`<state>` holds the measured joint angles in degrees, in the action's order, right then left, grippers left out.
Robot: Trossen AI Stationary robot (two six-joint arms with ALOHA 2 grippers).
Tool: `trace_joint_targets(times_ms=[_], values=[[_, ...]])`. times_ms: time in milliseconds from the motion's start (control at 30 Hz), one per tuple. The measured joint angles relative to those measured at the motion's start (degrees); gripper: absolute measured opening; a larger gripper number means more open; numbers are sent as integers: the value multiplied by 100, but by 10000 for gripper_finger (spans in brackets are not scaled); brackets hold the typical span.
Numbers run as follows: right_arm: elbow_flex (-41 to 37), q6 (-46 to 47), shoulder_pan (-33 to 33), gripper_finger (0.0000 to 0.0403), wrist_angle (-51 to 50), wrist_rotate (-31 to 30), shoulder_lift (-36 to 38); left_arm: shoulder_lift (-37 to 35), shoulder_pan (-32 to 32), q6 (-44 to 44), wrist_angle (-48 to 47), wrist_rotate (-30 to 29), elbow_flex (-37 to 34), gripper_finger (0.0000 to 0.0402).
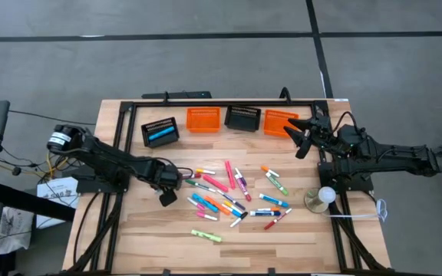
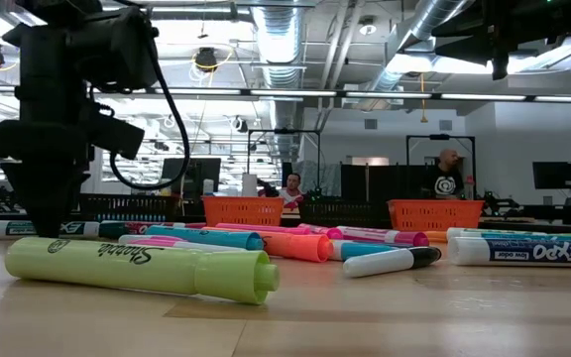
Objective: Pick & Place Markers
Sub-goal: Put the large green marker pen into the left orange bin
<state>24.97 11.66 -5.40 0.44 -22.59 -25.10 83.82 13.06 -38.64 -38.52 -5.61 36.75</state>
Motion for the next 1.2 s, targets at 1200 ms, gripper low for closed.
trace_joint_targets(times_ms=[1200], values=[[0,0,1,184,-1,0,0,-376,0,-282,470,-127,-437,342]])
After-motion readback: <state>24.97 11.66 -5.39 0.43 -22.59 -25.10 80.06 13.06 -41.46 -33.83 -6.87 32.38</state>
